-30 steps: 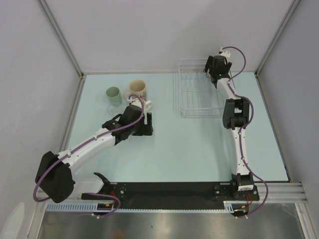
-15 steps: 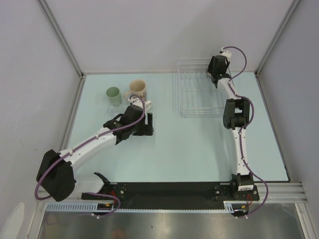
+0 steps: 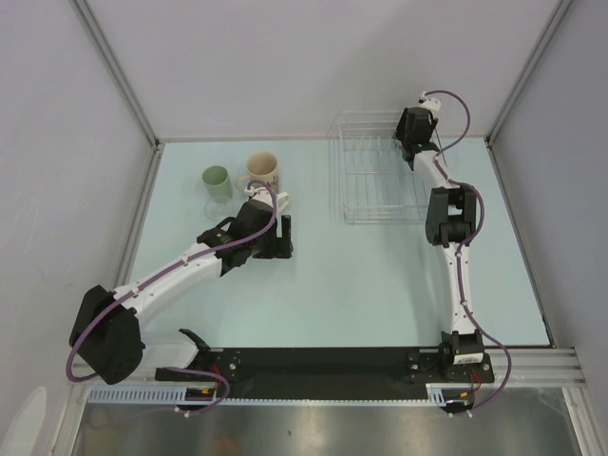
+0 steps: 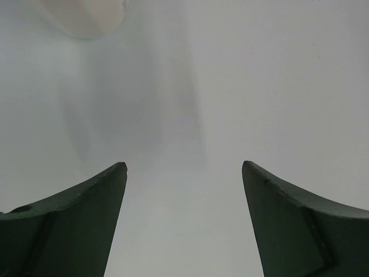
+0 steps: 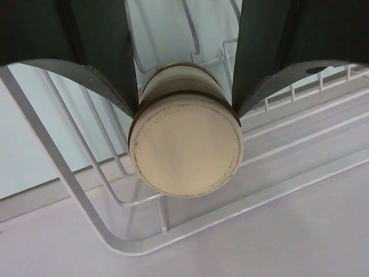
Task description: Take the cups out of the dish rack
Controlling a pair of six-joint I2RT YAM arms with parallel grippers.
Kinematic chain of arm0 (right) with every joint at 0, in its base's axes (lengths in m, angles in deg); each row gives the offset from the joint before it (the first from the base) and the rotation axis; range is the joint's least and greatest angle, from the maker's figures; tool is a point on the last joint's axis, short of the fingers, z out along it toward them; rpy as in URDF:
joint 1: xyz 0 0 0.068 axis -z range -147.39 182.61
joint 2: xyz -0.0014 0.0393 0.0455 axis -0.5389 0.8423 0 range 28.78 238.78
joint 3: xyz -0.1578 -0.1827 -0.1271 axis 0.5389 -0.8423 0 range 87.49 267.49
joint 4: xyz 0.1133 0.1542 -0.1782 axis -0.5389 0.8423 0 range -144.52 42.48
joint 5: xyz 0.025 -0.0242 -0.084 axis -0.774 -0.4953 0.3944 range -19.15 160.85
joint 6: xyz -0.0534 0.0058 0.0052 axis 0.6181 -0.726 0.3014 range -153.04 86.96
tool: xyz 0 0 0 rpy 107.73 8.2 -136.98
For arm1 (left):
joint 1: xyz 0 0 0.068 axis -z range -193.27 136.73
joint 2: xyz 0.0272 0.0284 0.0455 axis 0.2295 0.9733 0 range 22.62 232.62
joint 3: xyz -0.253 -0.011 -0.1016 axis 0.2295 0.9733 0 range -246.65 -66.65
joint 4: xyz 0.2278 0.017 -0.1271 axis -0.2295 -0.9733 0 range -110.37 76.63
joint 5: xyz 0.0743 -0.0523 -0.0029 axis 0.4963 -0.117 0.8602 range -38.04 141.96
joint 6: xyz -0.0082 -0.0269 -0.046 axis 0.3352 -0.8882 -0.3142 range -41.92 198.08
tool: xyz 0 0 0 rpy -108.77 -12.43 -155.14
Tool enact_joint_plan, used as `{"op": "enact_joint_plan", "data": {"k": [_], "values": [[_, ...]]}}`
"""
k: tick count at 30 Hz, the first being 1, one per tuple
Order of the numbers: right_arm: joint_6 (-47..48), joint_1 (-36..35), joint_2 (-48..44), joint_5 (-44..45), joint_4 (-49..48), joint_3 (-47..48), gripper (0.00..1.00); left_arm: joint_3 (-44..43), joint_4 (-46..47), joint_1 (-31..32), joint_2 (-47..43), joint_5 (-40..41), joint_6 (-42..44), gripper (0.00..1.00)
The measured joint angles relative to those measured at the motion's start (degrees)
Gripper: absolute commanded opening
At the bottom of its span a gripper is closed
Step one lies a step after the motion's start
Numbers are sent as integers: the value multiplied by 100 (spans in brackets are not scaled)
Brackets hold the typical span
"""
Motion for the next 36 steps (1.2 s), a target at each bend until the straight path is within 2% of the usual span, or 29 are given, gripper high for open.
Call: {"op": "enact_joint_plan", "data": {"k": [14,30,36], "values": [[20,-57,-546,81,-275,-822,0,4,7,4,-26,0,-2,86],[175,-339,-1139,299,-251,-920,0,94,15,4,-260,4,-7,86],[111,-424,-1832,295,-245,-1545,0,94,13,4,-328,7,-48,86]]}}
